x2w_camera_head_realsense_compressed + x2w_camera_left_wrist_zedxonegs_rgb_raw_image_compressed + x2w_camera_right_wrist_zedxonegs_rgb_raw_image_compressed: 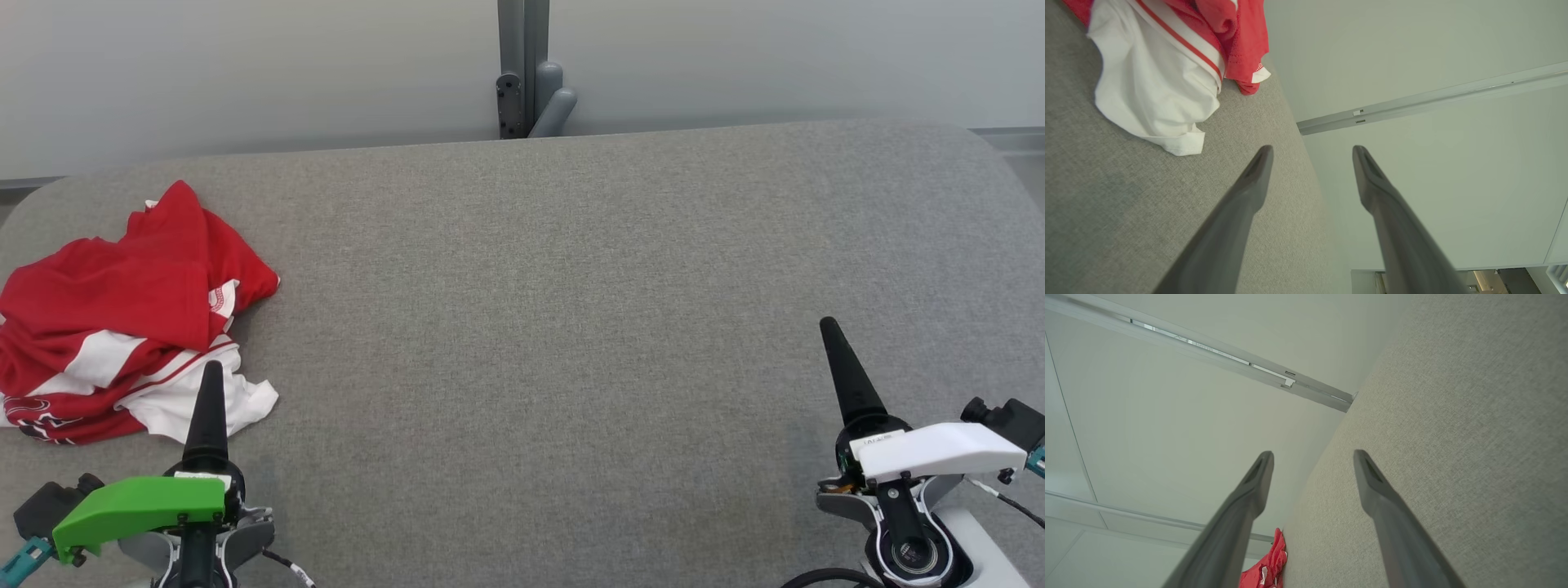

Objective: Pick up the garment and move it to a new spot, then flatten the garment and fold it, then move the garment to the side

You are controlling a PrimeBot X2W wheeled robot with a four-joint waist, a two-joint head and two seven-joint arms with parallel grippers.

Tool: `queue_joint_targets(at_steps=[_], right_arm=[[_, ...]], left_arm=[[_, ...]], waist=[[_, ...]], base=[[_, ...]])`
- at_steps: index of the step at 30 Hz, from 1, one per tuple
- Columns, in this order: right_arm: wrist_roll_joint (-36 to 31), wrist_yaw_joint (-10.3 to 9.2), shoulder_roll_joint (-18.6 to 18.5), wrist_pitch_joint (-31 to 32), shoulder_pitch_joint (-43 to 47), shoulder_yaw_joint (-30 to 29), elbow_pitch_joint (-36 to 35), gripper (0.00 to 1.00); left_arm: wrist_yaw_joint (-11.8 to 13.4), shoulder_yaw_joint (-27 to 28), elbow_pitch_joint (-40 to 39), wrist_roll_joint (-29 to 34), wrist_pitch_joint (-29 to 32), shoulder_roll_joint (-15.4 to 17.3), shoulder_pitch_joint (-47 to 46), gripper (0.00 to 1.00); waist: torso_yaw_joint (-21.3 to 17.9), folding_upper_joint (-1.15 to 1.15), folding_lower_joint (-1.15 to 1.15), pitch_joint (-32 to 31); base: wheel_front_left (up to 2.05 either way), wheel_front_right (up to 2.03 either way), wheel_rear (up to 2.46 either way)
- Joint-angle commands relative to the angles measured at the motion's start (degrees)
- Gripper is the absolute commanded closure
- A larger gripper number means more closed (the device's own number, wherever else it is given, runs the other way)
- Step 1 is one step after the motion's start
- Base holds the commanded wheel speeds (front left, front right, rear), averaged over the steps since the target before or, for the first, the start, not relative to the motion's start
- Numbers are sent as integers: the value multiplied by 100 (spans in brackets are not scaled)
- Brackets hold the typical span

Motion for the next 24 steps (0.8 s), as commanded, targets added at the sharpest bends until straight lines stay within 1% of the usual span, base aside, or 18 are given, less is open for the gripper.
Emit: queue_joint_targets(at_steps=[1, 2, 3, 10, 14, 24], right_arm=[[-529, 3, -7, -35, -17, -76, -173, 0], [-897, 3, 34, -42, 29, -94, -229, 0], [-897, 3, 34, -42, 29, -94, -229, 0], [-1985, 3, 142, -64, 168, -214, -363, 0], [-2539, 3, 199, -72, 258, -329, -385, 0], [-3732, 3, 345, -103, 488, -653, -393, 0]], left_arm=[[-48, 33, -141, 385, -76, 54, -4, 0], [-59, 50, -184, 687, -122, 42, 32, 0], [-59, 50, -184, 687, -122, 42, 32, 0], [-100, -11, -275, 1717, -278, 24, 179, 0], [-121, -89, -283, 2282, -363, 70, 277, 0], [-164, -73, -314, 3265, -563, 116, 496, 0]], waist=[[2, -1, 0, -1], [3, -1, 0, -1], [3, -1, 0, -1], [-2, -1, 0, -4], [-5, -1, 0, -8], [-4, -1, 0, -13]], base=[[0, 0, 0], [0, 0, 0], [0, 0, 0], [0, 0, 0], [0, 0, 0], [0, 0, 0]])
